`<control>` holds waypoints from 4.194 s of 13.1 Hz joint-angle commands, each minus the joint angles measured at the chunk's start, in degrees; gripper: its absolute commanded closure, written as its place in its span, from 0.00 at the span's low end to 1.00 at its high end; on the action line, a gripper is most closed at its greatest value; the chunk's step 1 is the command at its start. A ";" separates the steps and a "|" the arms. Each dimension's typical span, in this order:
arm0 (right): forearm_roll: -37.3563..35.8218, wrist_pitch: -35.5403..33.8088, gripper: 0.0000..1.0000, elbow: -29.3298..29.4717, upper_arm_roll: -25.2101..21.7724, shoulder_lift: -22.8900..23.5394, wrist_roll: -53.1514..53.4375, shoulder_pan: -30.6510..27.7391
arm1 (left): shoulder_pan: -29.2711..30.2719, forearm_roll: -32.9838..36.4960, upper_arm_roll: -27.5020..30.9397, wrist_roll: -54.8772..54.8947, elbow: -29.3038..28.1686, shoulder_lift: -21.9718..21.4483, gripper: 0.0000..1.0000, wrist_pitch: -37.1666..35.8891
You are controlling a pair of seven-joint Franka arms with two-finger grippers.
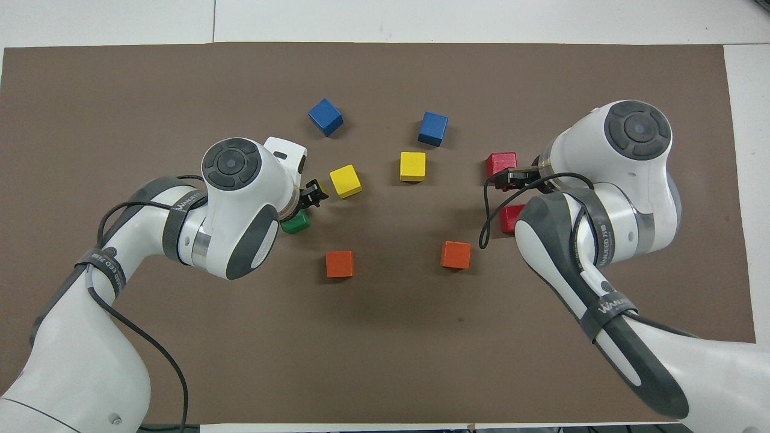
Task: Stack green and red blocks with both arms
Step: 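Grasp the green block with the left gripper while the right gripper grips red, then place the green block with the left gripper while the right gripper places red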
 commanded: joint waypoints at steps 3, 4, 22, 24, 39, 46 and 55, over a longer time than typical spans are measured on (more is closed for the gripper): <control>0.99 4.06 0.00 -5.75 0.23 -1.51 1.10 -0.08 | 0.35 1.13 0.51 4.67 -3.68 -0.76 0.00 4.10; 0.99 4.23 0.00 -6.54 0.23 -1.86 1.19 -0.08 | 0.35 1.04 0.51 4.41 -4.12 -0.76 0.00 4.80; 0.99 9.15 0.00 -14.10 0.23 -3.53 1.63 0.89 | 12.63 1.22 1.04 24.05 4.57 -4.02 1.00 -10.22; 0.99 9.15 0.00 -15.07 0.23 -3.88 0.75 0.71 | 17.90 1.22 1.04 32.92 5.19 -3.75 1.00 -10.13; 0.91 3.72 1.00 -7.62 0.06 -3.80 -1.61 -4.20 | 25.49 3.15 0.95 41.93 4.66 1.78 1.00 -1.00; 0.82 7.21 1.00 -4.70 0.14 -1.08 -20.93 -18.08 | 25.58 3.15 0.95 42.11 2.03 1.43 1.00 -0.90; 0.99 8.71 1.00 -5.93 0.14 0.86 -21.75 -18.98 | 25.93 2.71 0.77 42.99 0.88 1.26 1.00 -0.99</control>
